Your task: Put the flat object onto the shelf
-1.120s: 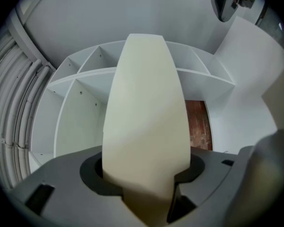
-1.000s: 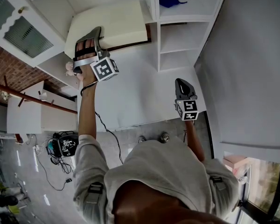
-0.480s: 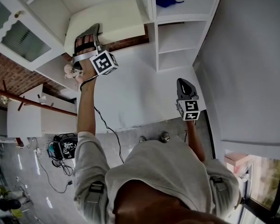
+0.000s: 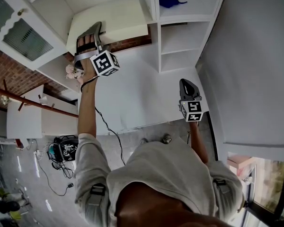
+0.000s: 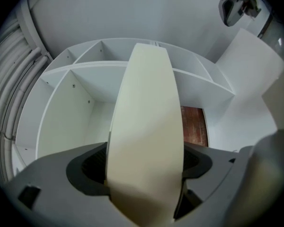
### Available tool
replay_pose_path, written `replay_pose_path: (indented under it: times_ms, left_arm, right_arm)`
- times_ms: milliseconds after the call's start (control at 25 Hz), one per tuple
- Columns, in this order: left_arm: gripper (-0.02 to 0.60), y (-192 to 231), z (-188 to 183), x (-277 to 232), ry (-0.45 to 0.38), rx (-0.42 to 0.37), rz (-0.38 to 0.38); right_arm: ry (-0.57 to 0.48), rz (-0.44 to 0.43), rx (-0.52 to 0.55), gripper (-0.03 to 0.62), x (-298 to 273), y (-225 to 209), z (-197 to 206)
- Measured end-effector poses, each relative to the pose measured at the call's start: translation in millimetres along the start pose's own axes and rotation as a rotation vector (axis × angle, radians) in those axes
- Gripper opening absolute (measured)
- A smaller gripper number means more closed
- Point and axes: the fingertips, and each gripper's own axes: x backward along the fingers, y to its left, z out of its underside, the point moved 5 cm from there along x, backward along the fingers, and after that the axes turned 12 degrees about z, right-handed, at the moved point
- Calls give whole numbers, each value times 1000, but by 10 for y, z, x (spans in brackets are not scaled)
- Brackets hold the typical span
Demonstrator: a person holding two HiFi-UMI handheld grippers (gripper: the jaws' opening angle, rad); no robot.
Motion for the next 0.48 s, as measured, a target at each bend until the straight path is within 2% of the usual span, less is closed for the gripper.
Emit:
replay_pose_path:
  times_ms: [240, 480]
  left_arm:
    - [414, 34, -73, 334, -77, 73, -24]
    - [413, 17, -60, 591, -199, 227, -35]
  right_arm:
    - [3, -2, -2, 28, 40, 26, 18]
    - [9, -26, 3, 28, 59, 128, 34]
